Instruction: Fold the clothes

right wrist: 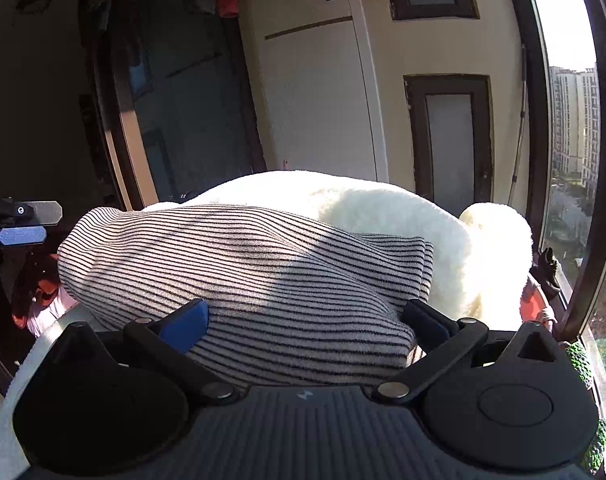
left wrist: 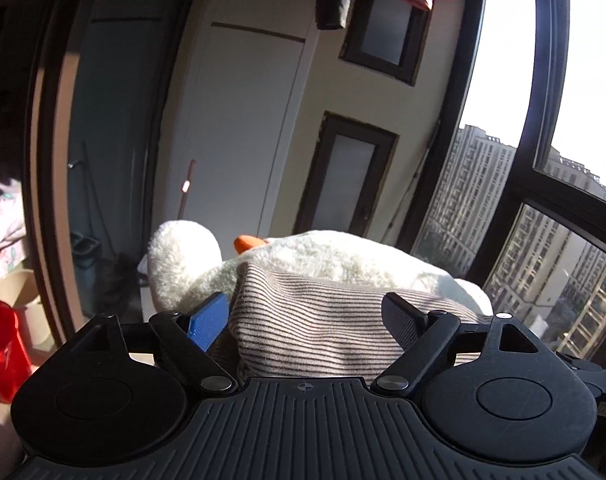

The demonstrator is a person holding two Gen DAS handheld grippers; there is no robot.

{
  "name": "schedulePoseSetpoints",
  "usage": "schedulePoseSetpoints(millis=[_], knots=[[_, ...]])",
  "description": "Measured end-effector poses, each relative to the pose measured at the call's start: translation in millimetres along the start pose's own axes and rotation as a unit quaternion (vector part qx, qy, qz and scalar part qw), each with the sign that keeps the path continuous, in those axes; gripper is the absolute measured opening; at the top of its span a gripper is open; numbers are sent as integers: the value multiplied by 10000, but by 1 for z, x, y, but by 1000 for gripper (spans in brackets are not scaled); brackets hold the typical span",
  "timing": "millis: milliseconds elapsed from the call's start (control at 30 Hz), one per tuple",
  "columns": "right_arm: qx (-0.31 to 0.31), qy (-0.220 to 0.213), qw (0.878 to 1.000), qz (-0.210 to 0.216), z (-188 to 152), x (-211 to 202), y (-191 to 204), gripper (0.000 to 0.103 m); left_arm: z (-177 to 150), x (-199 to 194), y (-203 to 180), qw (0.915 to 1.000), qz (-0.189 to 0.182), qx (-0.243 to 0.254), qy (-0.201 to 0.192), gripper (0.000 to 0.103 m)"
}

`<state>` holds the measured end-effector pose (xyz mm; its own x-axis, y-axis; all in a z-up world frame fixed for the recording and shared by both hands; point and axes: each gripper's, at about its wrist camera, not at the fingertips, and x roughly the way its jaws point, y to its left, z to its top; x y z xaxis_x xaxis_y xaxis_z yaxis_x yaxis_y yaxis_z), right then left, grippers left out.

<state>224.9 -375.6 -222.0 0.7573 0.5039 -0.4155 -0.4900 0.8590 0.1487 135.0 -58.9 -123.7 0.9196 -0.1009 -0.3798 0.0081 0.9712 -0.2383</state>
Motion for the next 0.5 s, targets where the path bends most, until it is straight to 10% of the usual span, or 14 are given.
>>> schedulePoseSetpoints(millis=[167,367,500], knots=[[49,-372,9975,-599,12,-40,30,103,-20,33,0,9972,-413,276,558,94],[1030,682,9913,-452,-2,0,15,103,-31,56,10,9954,-667,261,632,98],[916,214,9913,-919,-8,-21,27,103,-27,38,10,9964,-623,225,534,101]])
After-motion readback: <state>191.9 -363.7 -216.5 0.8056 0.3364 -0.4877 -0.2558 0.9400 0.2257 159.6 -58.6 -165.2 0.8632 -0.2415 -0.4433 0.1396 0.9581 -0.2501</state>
